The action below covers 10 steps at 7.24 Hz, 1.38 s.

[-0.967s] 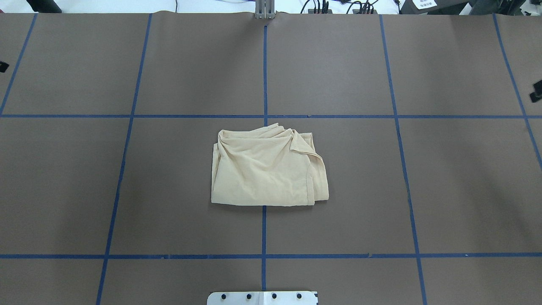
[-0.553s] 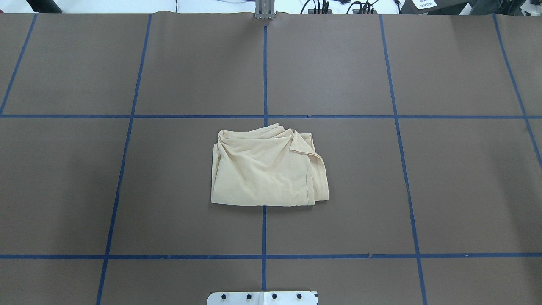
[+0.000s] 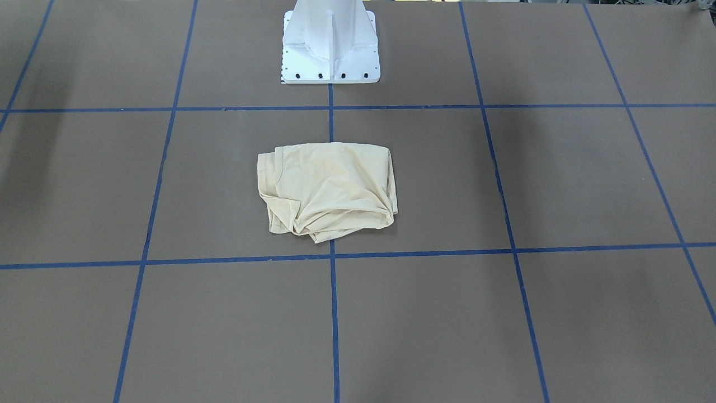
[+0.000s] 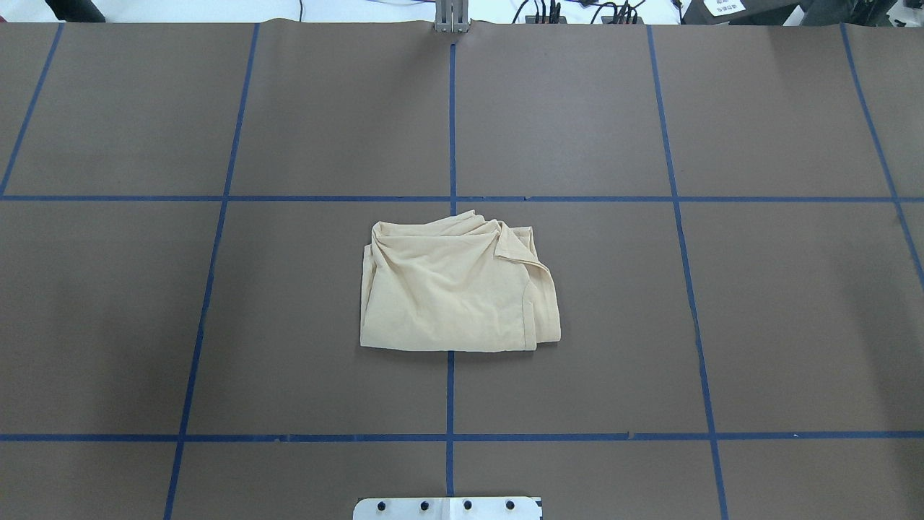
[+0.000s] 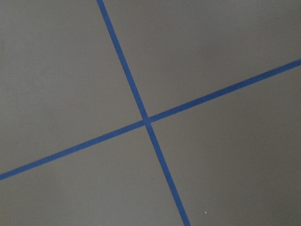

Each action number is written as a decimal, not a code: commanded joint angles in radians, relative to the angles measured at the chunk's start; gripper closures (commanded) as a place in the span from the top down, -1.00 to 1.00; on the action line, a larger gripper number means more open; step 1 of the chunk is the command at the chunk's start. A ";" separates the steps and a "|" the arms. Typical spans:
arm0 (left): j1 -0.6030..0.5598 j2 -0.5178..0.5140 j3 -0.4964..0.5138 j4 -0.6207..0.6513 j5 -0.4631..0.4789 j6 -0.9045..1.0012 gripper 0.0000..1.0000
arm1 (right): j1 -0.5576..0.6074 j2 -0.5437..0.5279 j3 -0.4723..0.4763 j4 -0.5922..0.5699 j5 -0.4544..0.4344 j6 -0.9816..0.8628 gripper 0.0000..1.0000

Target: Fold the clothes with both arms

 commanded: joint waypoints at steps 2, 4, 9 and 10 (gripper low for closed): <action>-0.048 0.032 0.001 0.000 0.002 0.004 1.00 | -0.025 -0.006 -0.009 0.080 0.006 0.056 1.00; -0.047 0.040 -0.017 0.006 0.024 0.008 1.00 | -0.025 -0.009 -0.011 0.080 0.014 0.061 1.00; -0.045 0.043 -0.026 -0.004 0.030 0.016 1.00 | -0.025 -0.011 -0.011 0.081 0.014 0.062 1.00; -0.045 0.043 -0.026 -0.004 0.030 0.018 1.00 | -0.025 -0.011 -0.009 0.081 0.014 0.062 1.00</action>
